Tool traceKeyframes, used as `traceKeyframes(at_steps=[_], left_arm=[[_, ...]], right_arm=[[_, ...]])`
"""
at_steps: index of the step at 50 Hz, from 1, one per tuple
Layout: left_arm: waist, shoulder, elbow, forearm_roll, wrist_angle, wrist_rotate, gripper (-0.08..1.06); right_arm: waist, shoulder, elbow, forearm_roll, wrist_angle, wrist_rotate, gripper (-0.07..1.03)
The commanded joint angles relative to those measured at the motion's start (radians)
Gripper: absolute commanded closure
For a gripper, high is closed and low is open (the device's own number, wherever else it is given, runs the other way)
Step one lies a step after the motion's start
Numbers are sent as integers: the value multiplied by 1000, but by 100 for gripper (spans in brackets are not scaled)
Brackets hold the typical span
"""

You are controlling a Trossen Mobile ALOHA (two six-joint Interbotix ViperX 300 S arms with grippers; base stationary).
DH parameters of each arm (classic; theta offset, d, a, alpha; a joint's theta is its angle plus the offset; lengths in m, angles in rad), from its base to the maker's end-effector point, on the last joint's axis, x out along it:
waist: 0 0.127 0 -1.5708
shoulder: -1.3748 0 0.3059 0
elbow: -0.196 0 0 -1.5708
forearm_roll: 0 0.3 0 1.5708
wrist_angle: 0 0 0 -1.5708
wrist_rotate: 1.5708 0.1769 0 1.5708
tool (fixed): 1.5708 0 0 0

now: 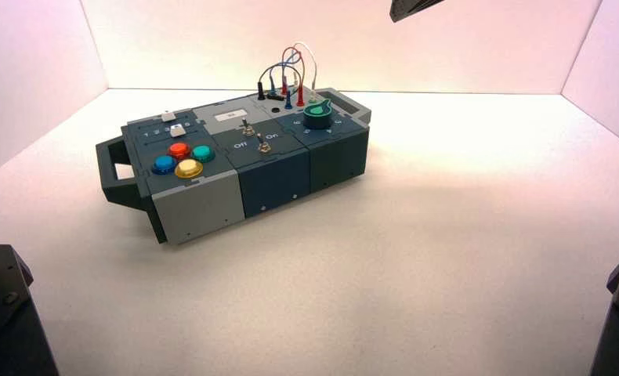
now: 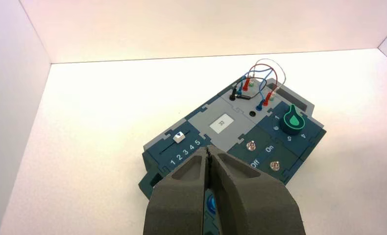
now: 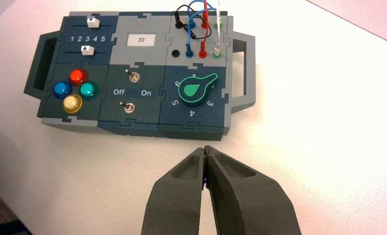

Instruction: Push the yellow button with the left gripper.

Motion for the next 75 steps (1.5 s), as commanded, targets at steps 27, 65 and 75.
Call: traceKeyframes(at_steps=[27,65,75], left_arm=[[-17,106,-35,-17,-2,3,101],[-156,554,-173,-21,74,34,101],[-178,699,-235,-21,123,37,101]], right_arm=[[6,3,-9,14,-9,3,99],[5,67,-31,14,-6,3,99],[5,72,-32,14,-6,3,99]])
